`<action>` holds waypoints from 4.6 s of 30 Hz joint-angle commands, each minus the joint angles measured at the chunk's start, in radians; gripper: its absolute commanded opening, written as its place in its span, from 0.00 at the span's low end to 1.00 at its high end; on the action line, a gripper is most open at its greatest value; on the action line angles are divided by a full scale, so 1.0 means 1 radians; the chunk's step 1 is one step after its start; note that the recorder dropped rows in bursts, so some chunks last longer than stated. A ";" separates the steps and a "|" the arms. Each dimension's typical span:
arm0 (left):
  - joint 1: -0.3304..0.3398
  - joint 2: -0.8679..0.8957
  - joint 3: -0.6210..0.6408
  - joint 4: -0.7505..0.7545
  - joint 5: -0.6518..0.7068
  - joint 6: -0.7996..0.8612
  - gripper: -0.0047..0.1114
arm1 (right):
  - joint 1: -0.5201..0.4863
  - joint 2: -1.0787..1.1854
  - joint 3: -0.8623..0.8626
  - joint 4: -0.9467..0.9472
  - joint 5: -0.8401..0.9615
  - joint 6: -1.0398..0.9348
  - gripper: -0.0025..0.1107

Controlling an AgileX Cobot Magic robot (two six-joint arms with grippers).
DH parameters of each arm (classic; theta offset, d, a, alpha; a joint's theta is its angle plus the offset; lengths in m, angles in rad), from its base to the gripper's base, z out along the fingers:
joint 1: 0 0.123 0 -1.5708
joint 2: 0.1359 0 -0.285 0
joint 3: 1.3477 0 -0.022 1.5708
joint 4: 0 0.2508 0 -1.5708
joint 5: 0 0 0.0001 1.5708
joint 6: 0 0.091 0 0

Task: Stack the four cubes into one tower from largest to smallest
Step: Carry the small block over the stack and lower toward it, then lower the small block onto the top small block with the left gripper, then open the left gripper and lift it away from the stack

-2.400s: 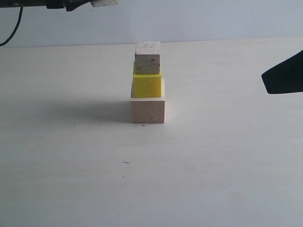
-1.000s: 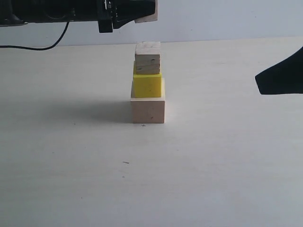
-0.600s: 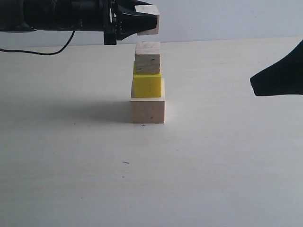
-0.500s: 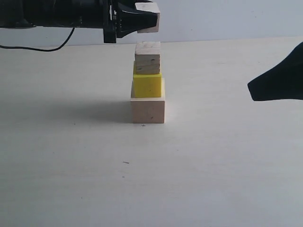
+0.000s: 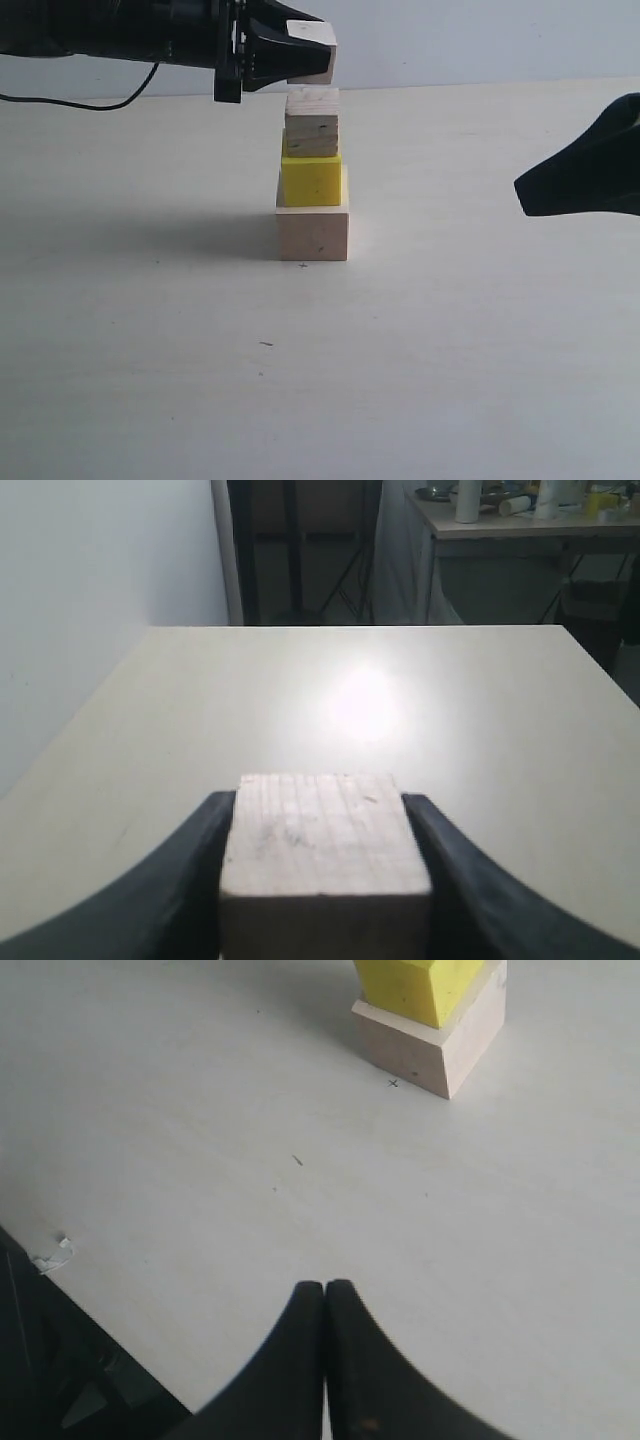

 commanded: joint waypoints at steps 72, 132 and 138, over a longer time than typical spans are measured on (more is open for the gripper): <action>-0.010 0.048 -0.007 -0.032 0.007 0.033 0.57 | 0.001 0.012 0.001 -0.004 -0.012 -0.010 0.02; 0.039 0.019 -0.007 0.029 0.007 -0.102 0.60 | 0.001 0.012 0.001 -0.006 -0.012 -0.010 0.02; 0.039 -0.007 -0.007 0.035 0.007 -0.120 0.60 | 0.001 0.012 0.001 -0.006 -0.012 -0.010 0.02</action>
